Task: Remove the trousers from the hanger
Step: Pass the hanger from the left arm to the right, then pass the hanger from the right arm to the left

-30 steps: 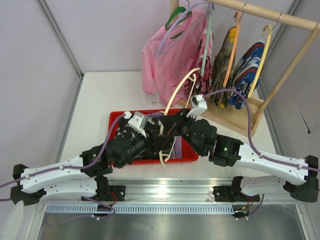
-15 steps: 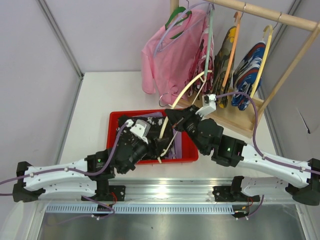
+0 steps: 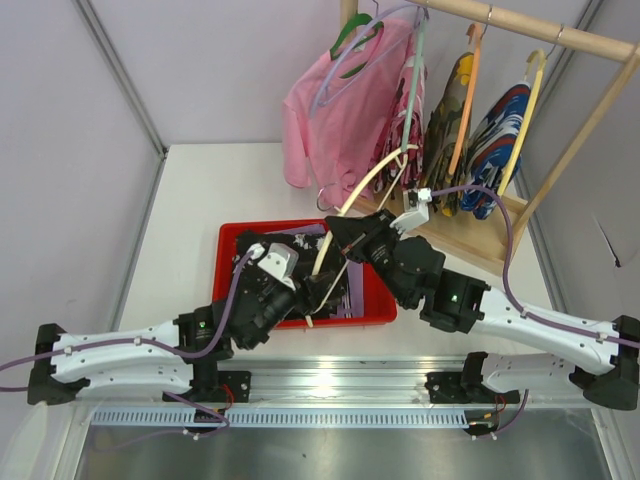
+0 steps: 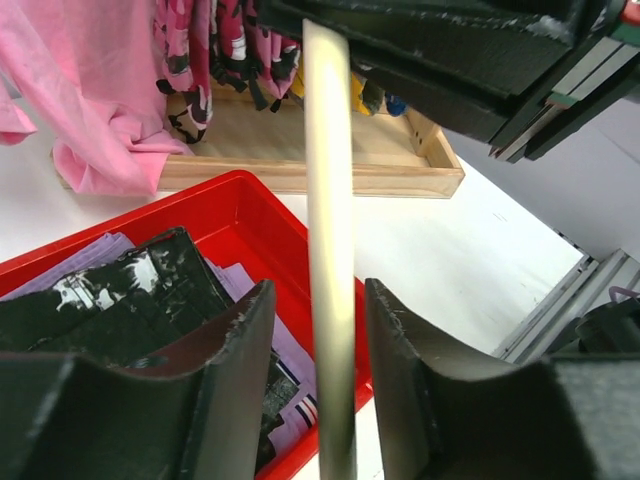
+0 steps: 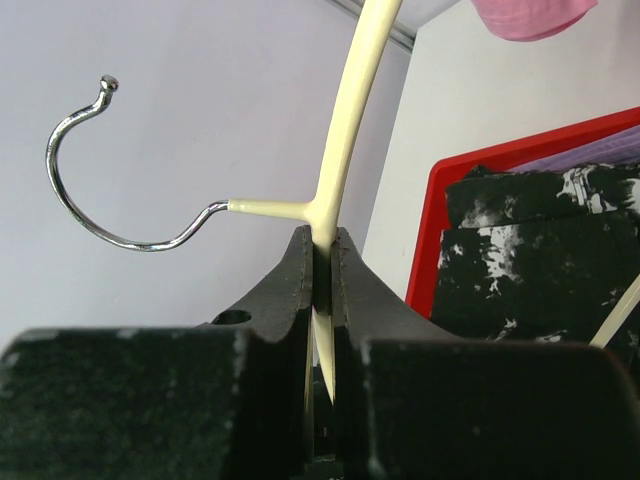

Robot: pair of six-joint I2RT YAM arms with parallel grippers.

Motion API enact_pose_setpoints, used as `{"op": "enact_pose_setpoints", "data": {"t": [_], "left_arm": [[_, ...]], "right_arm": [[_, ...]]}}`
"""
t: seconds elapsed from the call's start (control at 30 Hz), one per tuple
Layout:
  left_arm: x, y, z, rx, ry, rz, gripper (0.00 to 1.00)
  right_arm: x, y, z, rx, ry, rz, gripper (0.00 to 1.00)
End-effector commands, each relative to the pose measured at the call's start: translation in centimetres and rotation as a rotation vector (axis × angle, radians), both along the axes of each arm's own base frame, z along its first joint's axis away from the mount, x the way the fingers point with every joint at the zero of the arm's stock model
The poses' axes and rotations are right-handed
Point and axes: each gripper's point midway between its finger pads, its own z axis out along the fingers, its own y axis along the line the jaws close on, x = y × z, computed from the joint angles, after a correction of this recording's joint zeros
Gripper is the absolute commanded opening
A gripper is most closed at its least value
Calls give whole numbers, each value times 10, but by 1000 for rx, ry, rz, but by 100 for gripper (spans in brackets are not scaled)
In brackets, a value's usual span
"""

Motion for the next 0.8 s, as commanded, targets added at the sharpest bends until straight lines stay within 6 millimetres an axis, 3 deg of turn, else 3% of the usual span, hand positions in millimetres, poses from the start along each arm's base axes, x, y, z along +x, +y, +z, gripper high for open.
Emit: {"op": "enact_pose_setpoints", "data": {"t": [0.0, 0.43, 0.7, 0.77], "left_arm": [[0, -4, 16, -57, -30, -7, 45], [-4, -4, 5, -86, -6, -28, 48], [-7, 0, 9, -111, -28, -49, 38], [-7, -1, 10, -117, -40, -57, 30]], "right_arm": [[1, -5, 40, 142, -32, -32, 0], [2, -10, 55, 192, -54, -33, 0], [2, -6, 56, 196, -53, -23, 0], [2, -4, 56, 194, -55, -20, 0]]}}
